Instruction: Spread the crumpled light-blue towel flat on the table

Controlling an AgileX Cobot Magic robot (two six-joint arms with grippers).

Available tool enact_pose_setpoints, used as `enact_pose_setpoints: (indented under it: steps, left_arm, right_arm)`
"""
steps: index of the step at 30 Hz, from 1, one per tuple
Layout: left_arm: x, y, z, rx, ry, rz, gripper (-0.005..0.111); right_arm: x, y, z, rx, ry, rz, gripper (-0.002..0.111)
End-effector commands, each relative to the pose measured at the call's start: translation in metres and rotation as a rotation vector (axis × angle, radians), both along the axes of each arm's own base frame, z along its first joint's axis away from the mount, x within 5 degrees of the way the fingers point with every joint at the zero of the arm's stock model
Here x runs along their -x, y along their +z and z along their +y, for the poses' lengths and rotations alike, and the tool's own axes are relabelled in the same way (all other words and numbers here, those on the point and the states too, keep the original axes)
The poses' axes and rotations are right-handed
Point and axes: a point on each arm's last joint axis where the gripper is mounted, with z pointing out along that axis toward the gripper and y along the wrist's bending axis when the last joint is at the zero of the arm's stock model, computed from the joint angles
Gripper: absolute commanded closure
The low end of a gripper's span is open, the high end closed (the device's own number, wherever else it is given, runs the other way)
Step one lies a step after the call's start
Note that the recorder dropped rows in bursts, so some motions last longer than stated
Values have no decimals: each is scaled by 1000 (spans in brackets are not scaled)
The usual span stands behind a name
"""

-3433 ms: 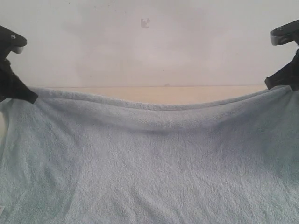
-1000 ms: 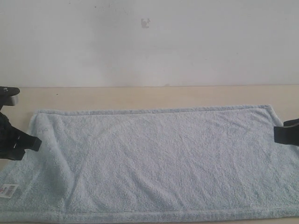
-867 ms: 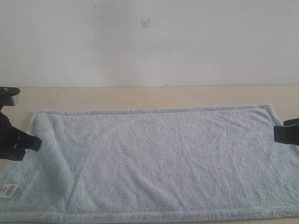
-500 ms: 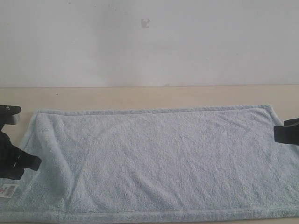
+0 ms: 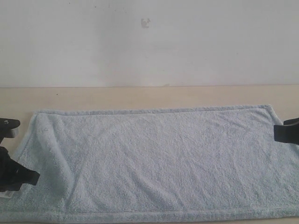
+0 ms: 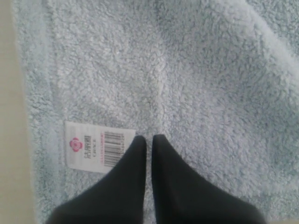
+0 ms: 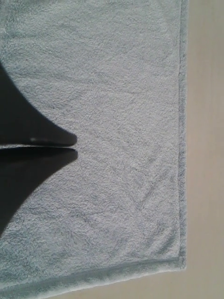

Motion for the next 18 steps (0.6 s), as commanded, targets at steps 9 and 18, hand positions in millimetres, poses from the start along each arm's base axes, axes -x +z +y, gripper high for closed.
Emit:
enact_pose_setpoints:
  steps: [9,18]
  left_arm:
    - [-1,-32,5,-25,31,101,103]
    - [30,-41,34,-183,262,227,103]
  right_arm:
    - [1,0,0,-11,-6,-4,108]
    - [1,0,0,-11,-7,-6,108]
